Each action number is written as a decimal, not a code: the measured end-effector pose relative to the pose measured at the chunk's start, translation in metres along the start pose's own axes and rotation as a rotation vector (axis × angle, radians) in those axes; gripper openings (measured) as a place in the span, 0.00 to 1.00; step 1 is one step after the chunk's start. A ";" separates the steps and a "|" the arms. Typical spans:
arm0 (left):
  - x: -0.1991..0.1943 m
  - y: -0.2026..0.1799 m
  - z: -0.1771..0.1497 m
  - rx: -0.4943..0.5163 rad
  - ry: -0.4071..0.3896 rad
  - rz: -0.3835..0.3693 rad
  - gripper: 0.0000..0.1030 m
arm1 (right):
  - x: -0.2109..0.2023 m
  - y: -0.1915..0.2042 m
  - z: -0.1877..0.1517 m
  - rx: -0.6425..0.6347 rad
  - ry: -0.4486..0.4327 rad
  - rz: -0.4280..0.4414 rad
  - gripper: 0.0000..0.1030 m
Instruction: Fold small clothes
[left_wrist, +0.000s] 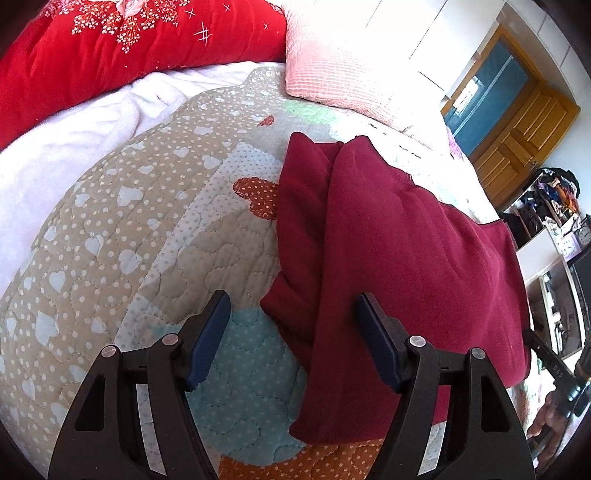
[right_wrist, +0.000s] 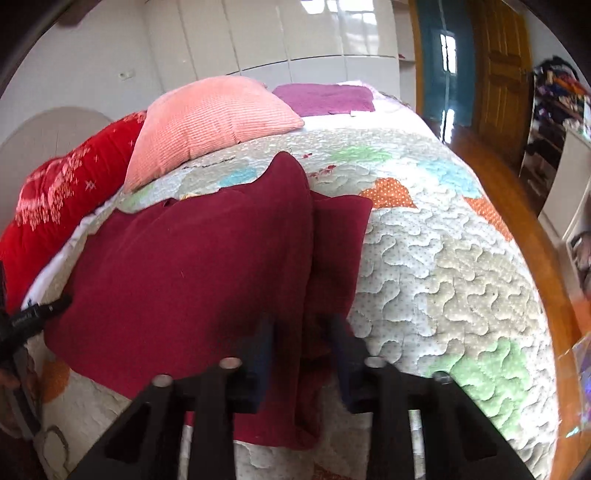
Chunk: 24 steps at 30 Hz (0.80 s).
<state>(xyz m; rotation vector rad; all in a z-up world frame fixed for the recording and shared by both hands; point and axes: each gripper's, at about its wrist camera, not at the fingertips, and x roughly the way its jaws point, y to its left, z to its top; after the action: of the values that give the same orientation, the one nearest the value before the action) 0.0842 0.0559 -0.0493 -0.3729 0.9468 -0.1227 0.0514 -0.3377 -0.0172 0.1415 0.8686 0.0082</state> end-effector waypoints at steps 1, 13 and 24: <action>0.000 0.001 0.000 -0.004 0.001 -0.005 0.69 | 0.001 -0.002 0.000 -0.003 -0.003 0.002 0.19; -0.003 0.024 0.016 -0.167 0.009 -0.112 0.74 | -0.001 -0.027 0.000 0.196 -0.058 0.116 0.75; 0.026 -0.021 0.020 -0.021 0.009 -0.075 0.89 | 0.037 -0.035 0.008 0.239 -0.030 0.270 0.68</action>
<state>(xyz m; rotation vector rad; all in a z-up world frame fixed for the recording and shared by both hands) 0.1169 0.0343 -0.0513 -0.4276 0.9444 -0.1827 0.0795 -0.3711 -0.0450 0.4813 0.8131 0.1549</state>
